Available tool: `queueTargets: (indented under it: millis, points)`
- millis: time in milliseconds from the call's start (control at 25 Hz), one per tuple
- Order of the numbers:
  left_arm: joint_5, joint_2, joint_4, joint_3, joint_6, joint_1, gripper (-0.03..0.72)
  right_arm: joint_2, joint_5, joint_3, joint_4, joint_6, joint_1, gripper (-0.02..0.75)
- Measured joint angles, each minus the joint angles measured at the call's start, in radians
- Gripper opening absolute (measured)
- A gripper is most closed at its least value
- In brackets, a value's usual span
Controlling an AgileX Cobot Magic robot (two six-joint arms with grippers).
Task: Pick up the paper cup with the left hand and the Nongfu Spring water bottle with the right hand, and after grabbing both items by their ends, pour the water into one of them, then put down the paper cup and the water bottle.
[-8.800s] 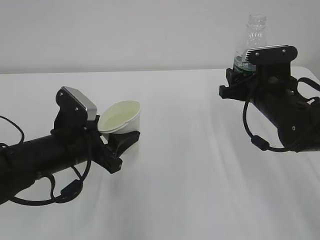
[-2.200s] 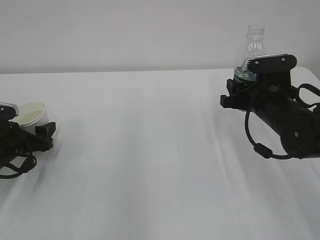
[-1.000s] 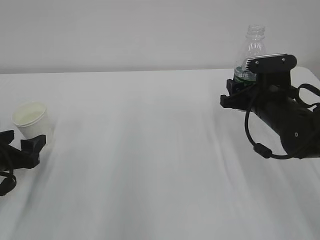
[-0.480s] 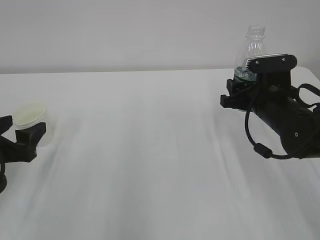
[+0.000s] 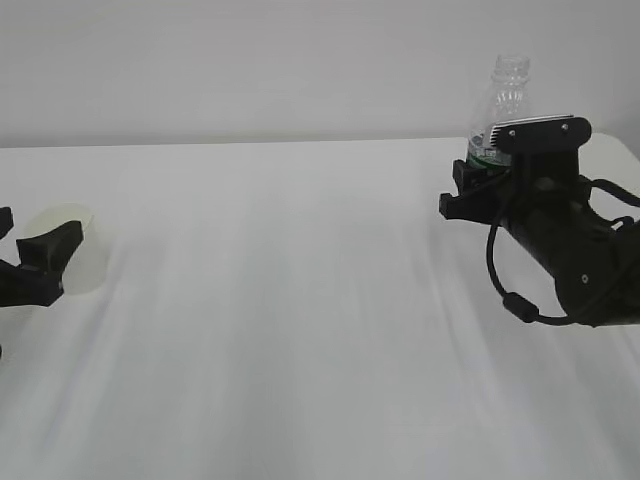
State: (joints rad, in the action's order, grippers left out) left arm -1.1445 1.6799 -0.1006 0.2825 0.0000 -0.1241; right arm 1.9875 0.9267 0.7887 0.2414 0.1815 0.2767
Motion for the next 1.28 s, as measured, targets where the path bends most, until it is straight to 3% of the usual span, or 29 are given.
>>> queueTargets:
  millis: [1280]
  points:
    - [0.0,-0.002,0.001,-0.002,0.0,0.0,0.588,0.201,0.174,0.0,0.002,-0.041,0.0,0.456]
